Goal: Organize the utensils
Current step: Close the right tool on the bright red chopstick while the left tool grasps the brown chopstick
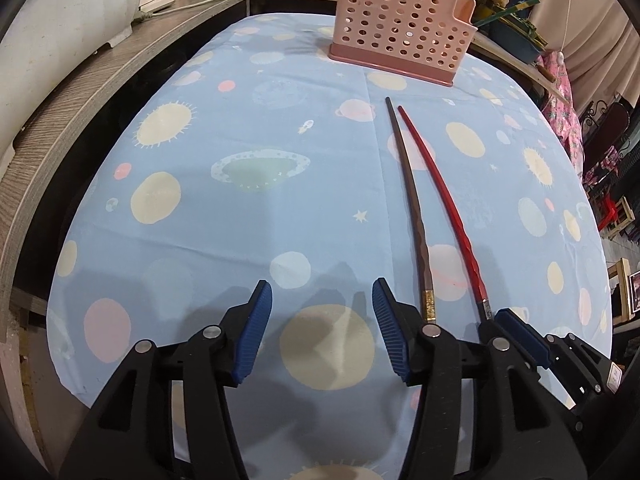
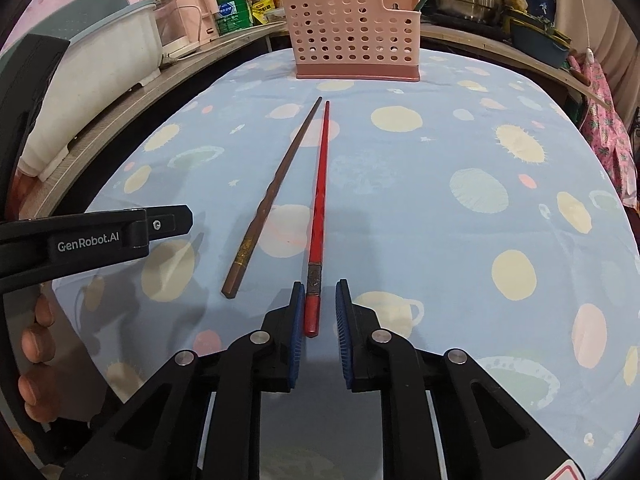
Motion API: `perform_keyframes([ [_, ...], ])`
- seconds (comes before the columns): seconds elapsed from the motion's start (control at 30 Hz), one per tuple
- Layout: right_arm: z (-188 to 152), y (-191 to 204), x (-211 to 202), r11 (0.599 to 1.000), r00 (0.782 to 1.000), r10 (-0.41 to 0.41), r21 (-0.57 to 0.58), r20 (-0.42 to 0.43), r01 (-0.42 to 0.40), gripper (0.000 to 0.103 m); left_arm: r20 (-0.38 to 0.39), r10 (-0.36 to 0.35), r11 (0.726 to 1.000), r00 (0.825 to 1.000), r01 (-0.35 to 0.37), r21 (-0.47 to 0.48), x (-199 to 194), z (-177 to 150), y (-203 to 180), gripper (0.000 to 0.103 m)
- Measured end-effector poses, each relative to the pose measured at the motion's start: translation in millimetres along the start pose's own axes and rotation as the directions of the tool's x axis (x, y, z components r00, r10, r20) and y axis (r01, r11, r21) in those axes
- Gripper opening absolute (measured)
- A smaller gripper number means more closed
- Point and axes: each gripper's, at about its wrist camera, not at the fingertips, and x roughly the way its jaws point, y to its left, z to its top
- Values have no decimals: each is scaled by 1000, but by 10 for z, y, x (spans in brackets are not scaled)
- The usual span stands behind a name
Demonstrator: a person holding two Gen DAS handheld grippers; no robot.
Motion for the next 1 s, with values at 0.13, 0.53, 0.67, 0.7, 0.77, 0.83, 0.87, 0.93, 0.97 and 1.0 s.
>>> perform_keyframes([
  [0.13, -9, -83, -6, 1000, 1000, -12, 25, 8, 11, 7, -8, -9, 1000, 1000, 9, 14, 17, -21, -61, 50],
  [0.53, -23, -310, -42, 996, 999, -36, 78, 12, 35, 7, -37, -49, 995, 998, 52, 90, 95, -119, -401, 58],
  [0.67, -36, -338, -52, 996, 999, -31, 87, 12, 30, 7, -38, -32, 994, 999, 36, 102, 139, -129, -457, 58],
  [0.7, -36, -341, -52, 996, 999, -30, 88, 12, 29, 7, -36, -29, 994, 999, 33, 104, 144, -126, -466, 58],
  [0.77, -43, -339, -57, 996, 999, -30, 89, 12, 28, 7, -32, -21, 994, 999, 24, 104, 154, -117, -470, 58],
  [0.83, -46, -335, -61, 996, 1000, -28, 90, 13, 27, 7, -28, -15, 994, 1000, 18, 105, 159, -115, -480, 58],
  [0.87, -47, -337, -61, 995, 1000, -27, 91, 13, 26, 7, -26, -12, 994, 1000, 15, 107, 161, -119, -482, 57],
  [0.93, -48, -336, -60, 996, 1000, -28, 91, 13, 27, 7, -20, -6, 994, 1000, 8, 113, 159, -119, -481, 51],
  [0.97, -48, -336, -61, 995, 1000, -28, 91, 13, 27, 7, -18, -8, 993, 1000, 9, 115, 152, -119, -474, 43],
  [1.0, -48, -337, -59, 995, 1000, -28, 91, 13, 27, 7, -17, -13, 993, 1000, 15, 113, 147, -113, -460, 32],
])
